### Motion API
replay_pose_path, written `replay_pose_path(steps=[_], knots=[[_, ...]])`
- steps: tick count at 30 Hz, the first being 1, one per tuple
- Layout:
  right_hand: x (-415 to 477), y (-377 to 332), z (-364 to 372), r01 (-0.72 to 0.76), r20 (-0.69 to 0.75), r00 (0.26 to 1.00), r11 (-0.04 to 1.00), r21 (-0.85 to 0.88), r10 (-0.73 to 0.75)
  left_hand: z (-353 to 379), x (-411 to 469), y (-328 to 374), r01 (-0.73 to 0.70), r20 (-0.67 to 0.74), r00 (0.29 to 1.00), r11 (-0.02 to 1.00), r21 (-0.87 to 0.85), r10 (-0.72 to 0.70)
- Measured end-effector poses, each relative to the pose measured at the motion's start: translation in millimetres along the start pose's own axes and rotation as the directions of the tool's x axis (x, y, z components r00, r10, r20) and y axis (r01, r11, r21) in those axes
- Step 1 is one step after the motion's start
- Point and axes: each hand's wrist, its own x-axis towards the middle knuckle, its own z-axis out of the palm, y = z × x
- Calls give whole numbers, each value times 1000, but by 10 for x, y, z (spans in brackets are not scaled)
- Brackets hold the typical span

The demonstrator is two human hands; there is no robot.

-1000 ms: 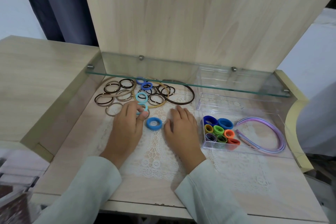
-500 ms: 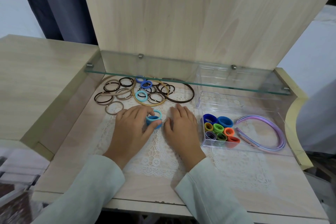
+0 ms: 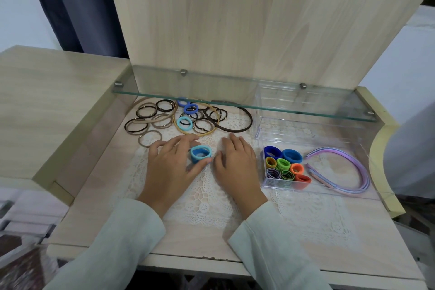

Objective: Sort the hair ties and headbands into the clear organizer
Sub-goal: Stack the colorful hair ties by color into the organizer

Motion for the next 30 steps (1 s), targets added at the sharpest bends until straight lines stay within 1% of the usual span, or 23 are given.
replay_pose_path(steps=[8,14,16,19,21,22,24,25,27,30], knots=[[2,-4,-3,2,3,1000,1000,5,-2,-21,3,5,-10,62,998,999,31,8],[3,7,4,6,-15,1000,1000,24,-6,22,4,-32,20,160,987,999,41,-26],[-5,6,9,9,-26,1000,999,37,-8,35,2,-35,61,163,985,998,3,-61],[-3,15,20,15,-30,999,998,58,-13,54,14,-26,166,187,970,986,-30,-157],[1,13,6,38,-68,997,995,95,-32,63,41,-30,252,238,941,967,-15,-242],[-2,3,-10,69,-114,992,988,142,-53,70,61,-44,310,278,913,951,2,-298],[-20,-20,-44,161,-203,973,952,261,-109,93,103,-74,403,365,843,913,62,-396],[-36,-29,-56,218,-229,961,930,296,-152,99,116,-83,421,397,815,902,93,-422],[-68,-28,-54,326,-258,933,897,300,-252,113,136,-87,421,435,788,897,134,-435],[-74,-13,-31,384,-215,918,885,263,-334,132,162,-82,364,474,768,902,231,-431]])
